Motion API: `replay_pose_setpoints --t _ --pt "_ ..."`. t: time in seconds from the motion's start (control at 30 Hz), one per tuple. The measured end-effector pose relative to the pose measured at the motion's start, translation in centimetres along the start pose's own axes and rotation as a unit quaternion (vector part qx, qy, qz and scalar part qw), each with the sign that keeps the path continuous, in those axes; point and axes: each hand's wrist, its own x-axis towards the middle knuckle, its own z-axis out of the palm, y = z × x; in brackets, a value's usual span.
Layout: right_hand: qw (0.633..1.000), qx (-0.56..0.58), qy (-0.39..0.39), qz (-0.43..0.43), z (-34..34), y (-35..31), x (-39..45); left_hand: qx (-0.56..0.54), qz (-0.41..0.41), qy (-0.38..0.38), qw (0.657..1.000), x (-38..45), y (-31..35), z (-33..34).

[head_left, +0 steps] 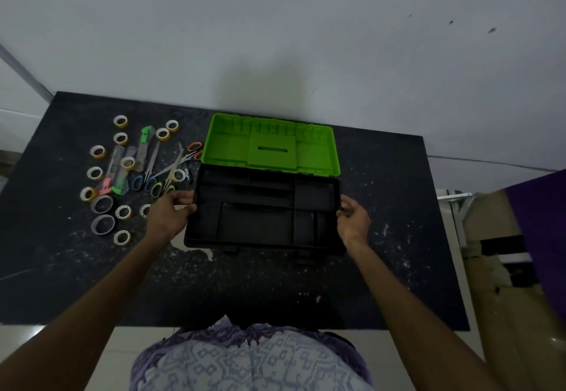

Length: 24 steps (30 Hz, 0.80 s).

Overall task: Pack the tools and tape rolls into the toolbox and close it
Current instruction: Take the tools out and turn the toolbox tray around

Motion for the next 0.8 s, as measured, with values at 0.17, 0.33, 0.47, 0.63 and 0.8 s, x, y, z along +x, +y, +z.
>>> replay_pose_setpoints --t 0.17,0.33,0.47,0.63,0.8 --pt "1.000 0.010 0.007 0.009 0.2 -0.1 -0.3 0.021 0.013 0.043 0.999 -1.0 0.9 0.8" --pt "1.000 0.007 0.007 0.020 0.6 -0.9 -0.3 0.010 -0.014 0.038 0.999 -0.6 0.9 1.0" --pt "0.999 0.020 0.038 0.014 0.2 -1.3 -0.8 0.005 -0.019 0.008 1.000 0.1 0.8 0.8" --pt "0.998 0.048 0.029 0.011 -0.4 -1.8 -1.0 -0.073 -0.046 -0.056 0.995 3.2 -4.0 0.8" --pt "0.998 0.046 0.044 0.024 -0.5 -1.5 -0.7 -0.096 -0.041 -0.046 0.994 1.6 -1.9 0.9"
